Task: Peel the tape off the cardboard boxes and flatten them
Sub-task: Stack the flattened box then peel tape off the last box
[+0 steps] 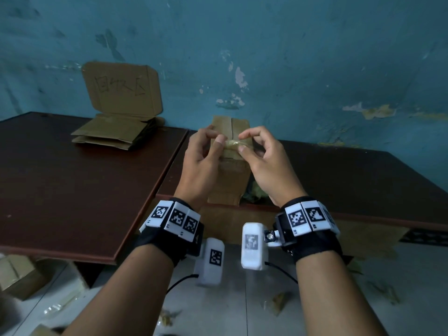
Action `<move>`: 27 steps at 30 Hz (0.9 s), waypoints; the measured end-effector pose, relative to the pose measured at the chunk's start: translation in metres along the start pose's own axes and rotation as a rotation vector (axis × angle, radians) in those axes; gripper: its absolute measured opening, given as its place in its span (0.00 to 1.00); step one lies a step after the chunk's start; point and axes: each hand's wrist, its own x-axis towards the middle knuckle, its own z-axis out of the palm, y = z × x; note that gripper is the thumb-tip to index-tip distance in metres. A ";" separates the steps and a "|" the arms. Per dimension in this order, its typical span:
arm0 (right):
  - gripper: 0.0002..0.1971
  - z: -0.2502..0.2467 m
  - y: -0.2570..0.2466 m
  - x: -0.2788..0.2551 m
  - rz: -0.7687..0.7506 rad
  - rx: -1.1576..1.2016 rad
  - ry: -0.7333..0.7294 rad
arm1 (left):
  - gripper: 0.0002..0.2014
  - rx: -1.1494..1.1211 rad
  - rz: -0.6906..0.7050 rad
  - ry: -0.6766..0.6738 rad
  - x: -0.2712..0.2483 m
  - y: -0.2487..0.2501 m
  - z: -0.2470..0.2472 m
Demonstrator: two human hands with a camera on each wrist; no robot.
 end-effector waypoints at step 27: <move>0.19 -0.005 0.003 -0.001 0.104 0.187 0.114 | 0.16 -0.217 -0.044 0.022 0.002 -0.012 -0.008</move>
